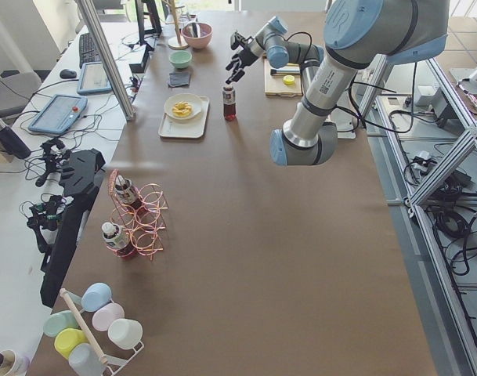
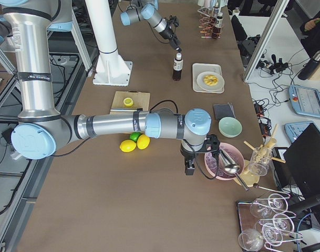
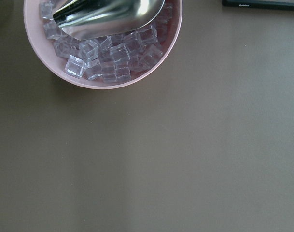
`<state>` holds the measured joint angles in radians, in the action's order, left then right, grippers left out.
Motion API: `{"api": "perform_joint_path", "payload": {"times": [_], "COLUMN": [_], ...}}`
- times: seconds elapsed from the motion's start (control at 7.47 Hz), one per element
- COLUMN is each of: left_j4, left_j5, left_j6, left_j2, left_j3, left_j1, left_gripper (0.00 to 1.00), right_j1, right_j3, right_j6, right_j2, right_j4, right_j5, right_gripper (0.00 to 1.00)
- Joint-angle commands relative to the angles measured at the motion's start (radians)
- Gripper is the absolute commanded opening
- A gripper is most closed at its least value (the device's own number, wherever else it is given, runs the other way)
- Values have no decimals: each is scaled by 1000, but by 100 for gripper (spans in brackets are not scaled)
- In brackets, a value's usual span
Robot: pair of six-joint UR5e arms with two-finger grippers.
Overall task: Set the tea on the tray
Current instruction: 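Carry the tea bottle toward the white tray and lower it onto the table, then open the left gripper and withdraw it toward the copper rack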
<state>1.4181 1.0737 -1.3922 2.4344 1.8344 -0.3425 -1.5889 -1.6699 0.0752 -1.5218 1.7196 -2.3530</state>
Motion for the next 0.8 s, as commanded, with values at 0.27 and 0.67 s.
{"api": "perform_joint_path", "payload": {"times": [0.27,0.67], "left_j4": [66,77], "left_j5": [519,557], "left_j6": [327,334], "left_j2": [-221,-436], "left_j3": [101,115], "left_j1": [-384,-489], "left_gripper": [98,98], "right_j1": [12,142], "right_j3": [-37,-177], "right_j6": [-104,-318], "right_j2": [37,52], "right_j4": [-2,-2], "right_j5": [-34,-38], "right_gripper": [100,100]}}
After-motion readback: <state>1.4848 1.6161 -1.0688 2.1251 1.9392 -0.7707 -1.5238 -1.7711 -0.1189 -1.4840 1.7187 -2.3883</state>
